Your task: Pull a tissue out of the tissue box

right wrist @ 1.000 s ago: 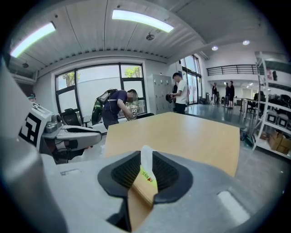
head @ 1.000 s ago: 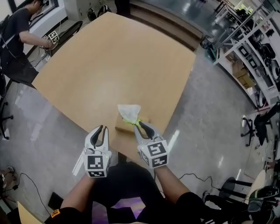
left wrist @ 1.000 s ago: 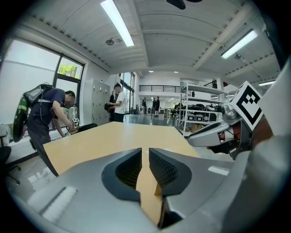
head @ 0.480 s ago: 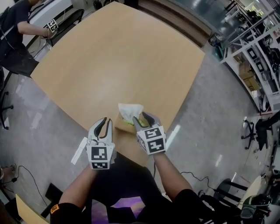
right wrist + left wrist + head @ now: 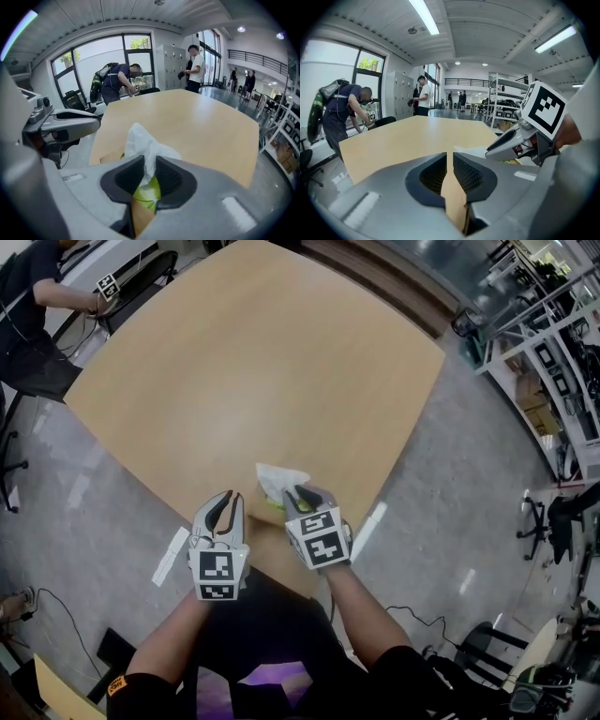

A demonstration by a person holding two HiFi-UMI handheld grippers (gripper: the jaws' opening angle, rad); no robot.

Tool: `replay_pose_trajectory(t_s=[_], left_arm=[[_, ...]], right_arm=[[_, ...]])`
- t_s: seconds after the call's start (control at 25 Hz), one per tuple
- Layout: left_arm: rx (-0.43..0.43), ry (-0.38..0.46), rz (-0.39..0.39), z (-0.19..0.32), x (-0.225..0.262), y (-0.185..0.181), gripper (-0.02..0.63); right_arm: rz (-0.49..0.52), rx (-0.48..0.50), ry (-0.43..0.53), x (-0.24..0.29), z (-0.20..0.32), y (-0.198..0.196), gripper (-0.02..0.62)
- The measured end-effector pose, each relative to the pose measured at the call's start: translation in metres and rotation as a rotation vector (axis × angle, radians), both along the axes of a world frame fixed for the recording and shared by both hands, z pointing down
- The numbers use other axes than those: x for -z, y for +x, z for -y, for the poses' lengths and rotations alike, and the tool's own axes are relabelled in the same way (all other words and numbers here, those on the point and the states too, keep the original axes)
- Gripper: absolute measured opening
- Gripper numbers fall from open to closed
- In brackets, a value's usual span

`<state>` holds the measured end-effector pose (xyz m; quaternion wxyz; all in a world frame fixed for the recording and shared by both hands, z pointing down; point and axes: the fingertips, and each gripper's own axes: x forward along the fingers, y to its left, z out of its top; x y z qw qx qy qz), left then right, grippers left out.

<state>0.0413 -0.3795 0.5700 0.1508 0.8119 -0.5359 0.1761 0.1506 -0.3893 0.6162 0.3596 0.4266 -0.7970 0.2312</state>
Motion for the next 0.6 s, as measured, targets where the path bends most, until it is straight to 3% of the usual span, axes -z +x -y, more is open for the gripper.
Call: replay_pose_trajectory(t_s=[0.08,0.12,0.6], left_arm=[[-0.003,-0.001,0.001,0.001,0.000,-0.001,0.059],[-0.005,-0.002,-0.001,0.001,0.000,-0.002,0.058],[-0.003,0.010,-0.031,-0.004,0.003,-0.011,0.035]], right_arm=[[-0.008,-0.001,-0.002,0.000,-0.001,-0.002,0.015],[-0.011,-0.002,-0.004,-0.001,-0.001,-0.002,0.009],[0.024,-0.085,0.084,0.028,-0.001,0.002,0.001]])
